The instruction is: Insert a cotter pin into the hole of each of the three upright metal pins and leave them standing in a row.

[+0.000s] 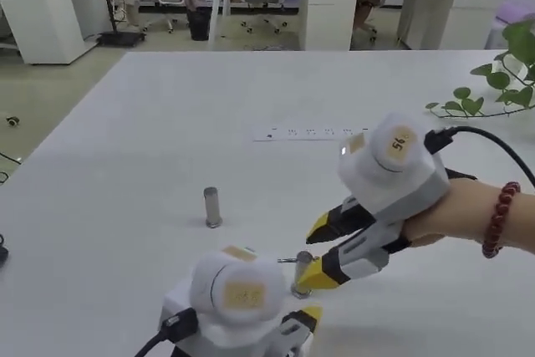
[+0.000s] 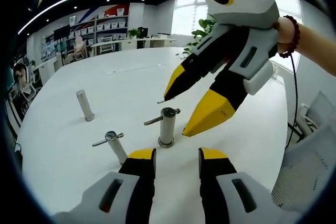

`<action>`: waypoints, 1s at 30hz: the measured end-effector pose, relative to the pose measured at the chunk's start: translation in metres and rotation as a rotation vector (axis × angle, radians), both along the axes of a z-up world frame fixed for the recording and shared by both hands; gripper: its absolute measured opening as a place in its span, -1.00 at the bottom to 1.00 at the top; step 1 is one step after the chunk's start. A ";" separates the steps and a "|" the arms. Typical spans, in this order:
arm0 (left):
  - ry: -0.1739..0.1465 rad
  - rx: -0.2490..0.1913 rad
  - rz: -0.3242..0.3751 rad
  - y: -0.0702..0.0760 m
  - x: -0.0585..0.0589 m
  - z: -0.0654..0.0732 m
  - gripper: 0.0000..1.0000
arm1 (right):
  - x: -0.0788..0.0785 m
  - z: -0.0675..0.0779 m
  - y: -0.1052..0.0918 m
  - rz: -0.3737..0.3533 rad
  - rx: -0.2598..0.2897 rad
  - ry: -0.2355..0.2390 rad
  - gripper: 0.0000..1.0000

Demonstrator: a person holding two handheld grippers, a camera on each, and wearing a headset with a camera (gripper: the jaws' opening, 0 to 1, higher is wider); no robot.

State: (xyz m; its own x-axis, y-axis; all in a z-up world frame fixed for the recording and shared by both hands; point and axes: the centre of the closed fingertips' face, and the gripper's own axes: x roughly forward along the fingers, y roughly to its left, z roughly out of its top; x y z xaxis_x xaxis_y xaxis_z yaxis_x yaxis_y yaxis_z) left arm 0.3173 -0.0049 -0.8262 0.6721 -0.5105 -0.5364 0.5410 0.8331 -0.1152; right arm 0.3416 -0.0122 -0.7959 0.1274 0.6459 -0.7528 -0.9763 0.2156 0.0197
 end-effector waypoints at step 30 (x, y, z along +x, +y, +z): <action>-0.110 -0.092 -0.017 0.025 -0.033 0.050 0.04 | -0.002 0.038 0.002 -0.200 0.240 -0.008 -0.06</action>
